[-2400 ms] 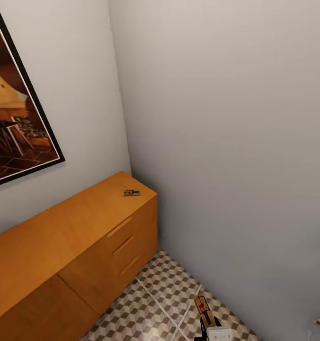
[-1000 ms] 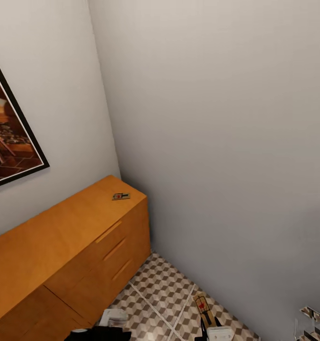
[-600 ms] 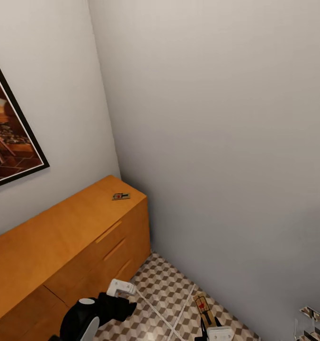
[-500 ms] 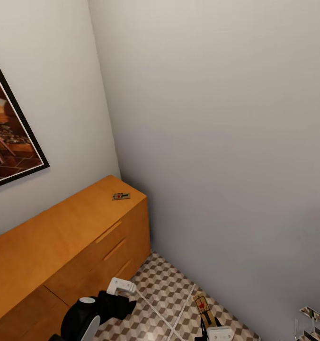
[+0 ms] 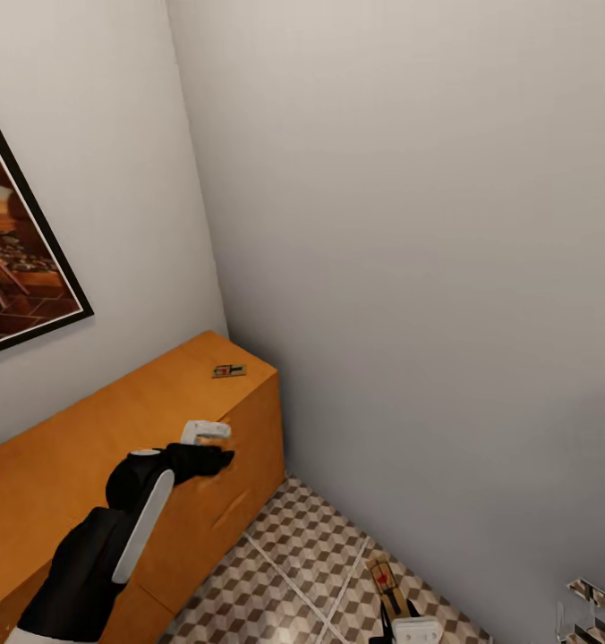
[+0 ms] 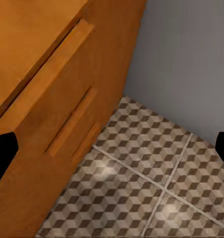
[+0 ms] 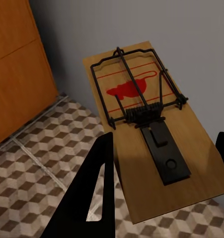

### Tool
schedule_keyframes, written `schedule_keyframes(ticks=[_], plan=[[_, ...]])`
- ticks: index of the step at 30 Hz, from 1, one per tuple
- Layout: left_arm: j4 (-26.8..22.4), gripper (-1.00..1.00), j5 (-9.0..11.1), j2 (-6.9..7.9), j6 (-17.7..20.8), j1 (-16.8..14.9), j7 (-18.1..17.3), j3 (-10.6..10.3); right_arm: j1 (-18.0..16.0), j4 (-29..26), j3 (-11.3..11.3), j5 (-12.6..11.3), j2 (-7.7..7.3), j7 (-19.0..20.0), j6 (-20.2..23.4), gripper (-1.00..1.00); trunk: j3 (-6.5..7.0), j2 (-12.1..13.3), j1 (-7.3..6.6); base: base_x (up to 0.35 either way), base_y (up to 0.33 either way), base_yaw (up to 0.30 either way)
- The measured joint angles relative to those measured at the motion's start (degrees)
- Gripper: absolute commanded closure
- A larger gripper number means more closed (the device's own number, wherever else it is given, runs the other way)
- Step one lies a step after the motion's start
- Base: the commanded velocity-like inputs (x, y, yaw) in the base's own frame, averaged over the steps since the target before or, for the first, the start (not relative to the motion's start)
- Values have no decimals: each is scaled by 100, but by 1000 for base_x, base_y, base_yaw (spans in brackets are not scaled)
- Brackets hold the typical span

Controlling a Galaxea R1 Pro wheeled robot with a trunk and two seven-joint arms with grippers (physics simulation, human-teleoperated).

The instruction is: Take the four mousetraps from the cabinet in the bathroom and place them on the bathroom floor. Make sure all four end up on the same floor surface, and ensure that at least two of them are either under or directly next to the same bathroom sink.

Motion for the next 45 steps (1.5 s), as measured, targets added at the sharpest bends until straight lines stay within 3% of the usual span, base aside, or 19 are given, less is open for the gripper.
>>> schedule_keyframes(ticks=[1, 9, 11, 13, 16, 19, 21, 22, 23, 24, 25, 26, 28, 33, 37, 41, 45], plan=[[0, -100, 5, 0, 21, -275, 0, 15, 0, -2, -1, -1, -10, 3, 25, 100, 1, 0, 0, 0, 0, 0], [37, -100, 22, 18, 50, -1309, 0, 33, 0, -1, 3, 2, -26, 8, 51, 100, -1, 0, 0, 0, 0, 0], [216, -100, 9, 41, 53, -1796, 3, 118, 0, 0, 5, 4, -23, 9, 52, 100, 1, 1, 0, 0, 0, 0], [371, -100, 14, 70, 53, -2066, 2, 158, 0, -1, 4, 3, -22, 8, 57, 100, 0, 0, 0, 0, 0, 0], [533, -100, 11, 335, 56, -2295, -1, 186, 0, -2, 3, 2, -24, 9, 60, 100, -1, 0, 0, 0, 0, 0], [590, -100, 43, 725, 70, -2361, -62, 198, 0, -1, 4, 2, -27, 9, 64, 100, -1, 0, 0, 0, 0, 0], [608, -100, 201, 1213, 82, -2388, -470, 197, 0, -1, 3, 2, -28, 9, 90, 100, -1, 0, -1, 0, 0, 0], [607, -100, 288, 1352, 81, -2391, -663, 195, 0, -1, 3, 3, -28, 9, 105, 100, -1, 0, -1, 0, 0, 0], [606, -100, 383, 1611, 80, -2397, -1127, 193, 0, -1, 2, 2, -29, 9, 144, 100, -1, 0, -1, 0, 0, 0], [606, -100, 424, 1755, 80, -2398, -1425, 192, 0, -2, 3, 3, -29, 9, 166, 100, -1, -1, -1, 0, 0, 0], [612, -100, 493, 2336, 53, -2404, -2903, 192, 0, -3, -3, -2, -29, 14, 244, 100, 0, 2, 0, 0, 0, 0], [607, -100, 448, 2660, 28, -2405, -3549, 193, 0, -4, 5, 4, -29, 16, 262, 100, 0, -3, -2, 0, 0, 0], [595, -100, 451, 2936, -6, -2404, -4249, 193, 0, -4, 3, 3, -29, 17, 276, 100, 0, -1, -1, 0, 0, 0], [546, -100, 447, 3389, -97, -2404, -5354, 180, 0, -3, 3, 3, -28, 17, 287, 100, 0, 0, -1, 0, 0, 0], [467, -100, 442, 3543, -172, -2404, -5933, 153, 0, -4, 3, 2, -29, 18, 289, 100, -1, 0, -1, 0, 0, 0], [410, -100, 438, 3575, -219, -2404, -6091, 146, 0, -3, 2, 2, -29, 18, 290, 100, -1, 0, -1, 0, 0, 0], [238, -100, 434, 3713, -356, -2404, -6140, 144, 0, -1, 2, 2, -33, 18, 290, 100, -1, 0, -1, 0, 0, 0]])
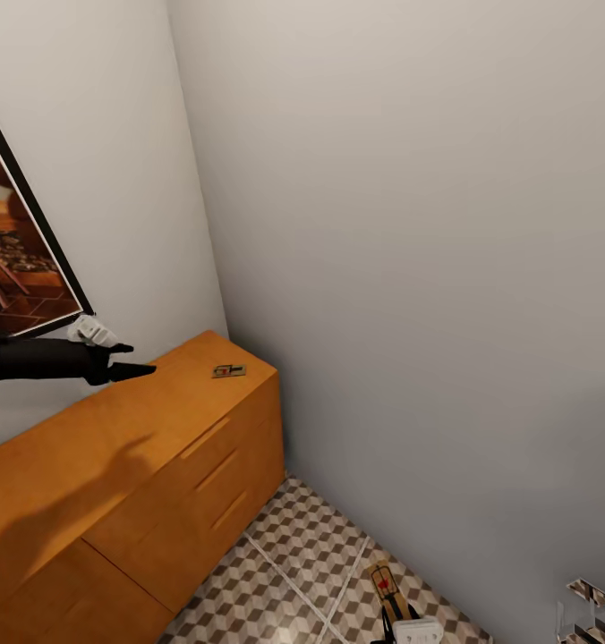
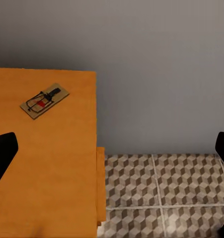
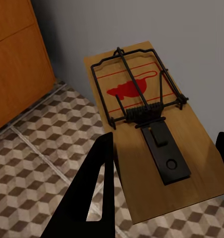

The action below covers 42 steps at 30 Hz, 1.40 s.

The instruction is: Take the four mousetraps from the cabinet in the bathroom and place them on the bathroom floor. Make sure all four end up on the same floor surface, and ensure that at least two of them are either under or directly next to the same bathroom sink.

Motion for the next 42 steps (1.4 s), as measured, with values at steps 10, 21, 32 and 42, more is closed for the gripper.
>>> schedule_keyframes(ticks=[10, 21, 32, 42], plan=[[-64, -100, -2, 89, -63, 1, -17, -100, 0, 12, 14, -1, 62, -17, 66, 100, 0, 0, -2, 96, 0, 0], [-56, -100, -10, 102, -79, 1, -11, -522, 262, 33, -10, -11, 134, 291, 1381, 100, -1, 0, 0, 66, 0, 0], [-57, -100, -12, 106, -79, 1, -11, -533, 729, 34, -21, -19, 56, 432, 1586, 100, 0, 0, 0, 1, 0, 0], [-55, -100, -310, 100, -80, 1, -11, -531, 978, 35, -16, -24, 14, 453, 1862, 100, 0, 0, 0, 0, 0, 0]])
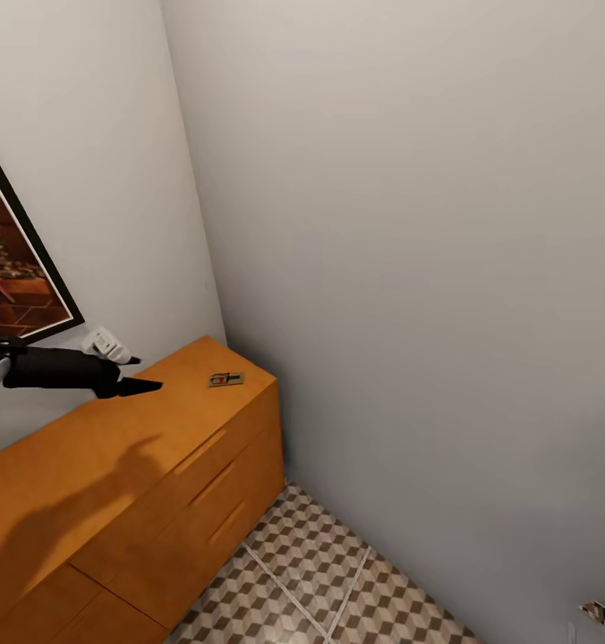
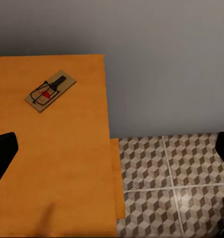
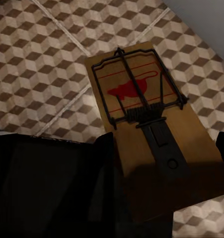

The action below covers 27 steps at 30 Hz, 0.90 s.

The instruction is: Take the four mousetraps from the cabinet in the bathroom and place them on the bathroom floor. Make sure all four end up on the same floor surface, and ensure that at least two of them are either under or directly next to the same bathroom sink.

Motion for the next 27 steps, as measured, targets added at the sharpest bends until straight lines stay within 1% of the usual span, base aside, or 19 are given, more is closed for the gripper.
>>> schedule_keyframes(ticks=[2, 5, 11, 17, 24, 27], plan=[[-2, -100, -122, -4, 1, 0, 0, -22, 14, 0, 1, 0, 1, -1, 6, 100, 0, 0, -1, 65, 0, 0], [-3, -100, -194, -6, 1, 0, 0, -105, 21, 0, 3, 0, 5, 2, 9, 100, 0, 0, -2, 176, 0, 0], [-4, -100, -218, -7, 1, 0, -7, -181, 23, 0, -3, -4, 15, -3, 10, 100, 0, 0, -1, 170, 57, 0], [-11, -100, -220, -15, 1, 0, -8, -243, 24, -2, -3, -3, 16, -4, 10, 100, 0, 0, 0, 30, 170, 0], [-12, -100, -221, -23, 1, 0, -9, -323, 24, -1, -3, -3, 18, -5, 10, 100, 0, 0, 0, 6, 24, 0], [-14, -100, -220, -24, 1, 0, -9, -349, 24, 0, -4, -2, 17, -5, 9, 100, 0, 0, -1, 101, 3, 0]])
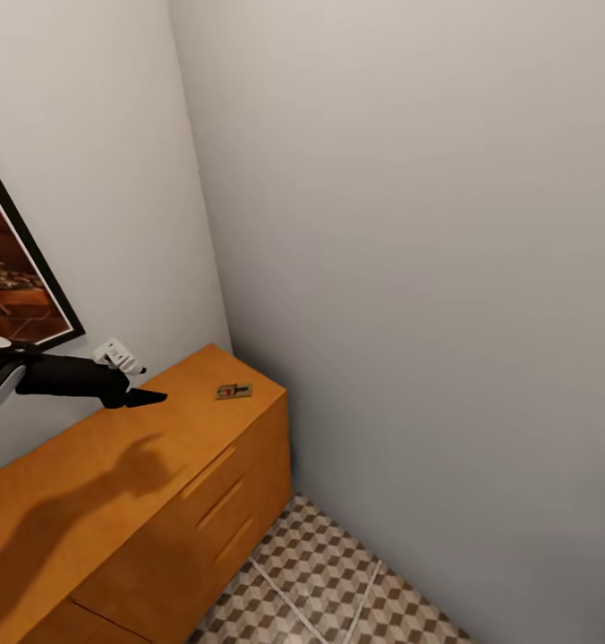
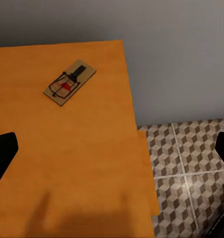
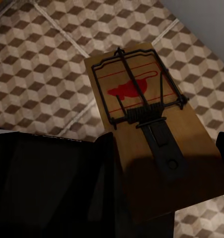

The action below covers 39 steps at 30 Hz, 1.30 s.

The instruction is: Take the four mousetraps from the cabinet in the bathroom and place them on the bathroom floor. Make sure all four end up on the same floor surface, and ensure that at least two of them are either under or directly next to the same bathroom sink.

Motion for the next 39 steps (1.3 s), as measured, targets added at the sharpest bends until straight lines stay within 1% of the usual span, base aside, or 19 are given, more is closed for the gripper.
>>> schedule_keyframes(ticks=[4, 8, 13, 19, 23, 28, 34, 39], plan=[[-6, -100, 0, -10, 0, 0, 0, -33, 0, -1, 0, -1, 4, 0, 0, 100, 0, 0, -2, 255, 1, 0], [-7, -100, 0, -20, 0, 0, -1, -171, 0, -1, 0, -1, 8, 0, 0, 100, 0, 0, -1, 248, 0, 0], [-5, -100, -7, -33, -4, 0, 2, -304, 0, -1, 0, -2, 8, 0, 0, 100, 0, 0, 1, 76, 0, 0], [8, -100, -34, -36, -39, 0, 7, -346, 0, 0, 0, -2, 8, 0, 0, 100, 0, 0, 1, 11, 0, 0], [11, -100, -202, -36, -113, 0, 5, -350, 0, 0, 0, -4, 8, 0, 0, 100, 0, 0, 1, 0, 0, 0], [12, -100, -269, -66, -126, 0, 1, -355, 0, 0, -1, -4, 8, 0, 0, 100, 0, 0, 1, 33, 0, 0], [19, -100, -305, -116, -130, 0, -1, -380, 0, -1, 0, -6, 8, 0, 0, 100, 0, 0, -1, 218, 0, 0], [20, -100, -312, -123, -131, 0, -2, -510, 0, 0, 0, -4, 14, 0, 0, 100, 0, 0, -1, 272, 0, 0]])
